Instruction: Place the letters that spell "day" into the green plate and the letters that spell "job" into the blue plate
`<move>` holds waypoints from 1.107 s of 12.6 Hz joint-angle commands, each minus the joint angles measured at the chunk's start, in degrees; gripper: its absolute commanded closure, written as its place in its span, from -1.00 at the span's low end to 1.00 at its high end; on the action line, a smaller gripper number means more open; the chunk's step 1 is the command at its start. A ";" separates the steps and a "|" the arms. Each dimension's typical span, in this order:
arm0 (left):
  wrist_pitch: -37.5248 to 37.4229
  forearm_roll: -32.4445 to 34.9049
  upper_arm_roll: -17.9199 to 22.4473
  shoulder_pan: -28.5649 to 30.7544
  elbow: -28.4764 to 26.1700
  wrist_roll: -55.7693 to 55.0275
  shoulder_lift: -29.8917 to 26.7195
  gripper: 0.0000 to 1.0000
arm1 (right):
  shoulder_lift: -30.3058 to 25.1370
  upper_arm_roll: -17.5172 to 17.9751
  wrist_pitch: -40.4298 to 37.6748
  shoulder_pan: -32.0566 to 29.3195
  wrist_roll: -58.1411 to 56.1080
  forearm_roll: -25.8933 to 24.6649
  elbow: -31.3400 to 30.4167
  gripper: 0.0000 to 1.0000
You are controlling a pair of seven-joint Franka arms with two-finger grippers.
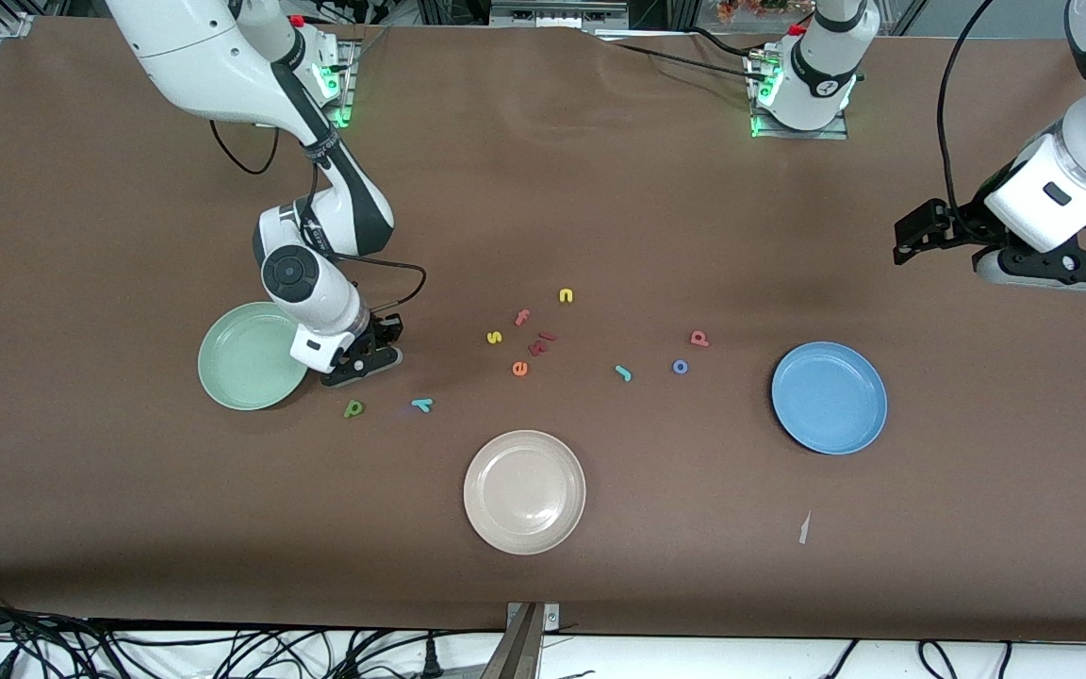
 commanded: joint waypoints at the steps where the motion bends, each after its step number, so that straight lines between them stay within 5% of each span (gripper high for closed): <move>1: -0.55 -0.50 -0.03 -0.07 -0.28 1.37 0.28 -1.00 | -2.01 0.63 -0.48 0.10 0.54 0.70 -0.88 0.89; 7: -0.38 -0.32 -0.47 -4.11 1.38 1.37 10.20 -1.00 | -7.63 -3.13 -12.69 -0.42 -0.86 0.79 2.82 0.89; 14: 8.38 -0.32 -1.78 -11.39 3.76 1.54 21.88 -1.00 | -12.64 -12.19 -13.23 -0.51 -6.58 0.53 -0.87 0.89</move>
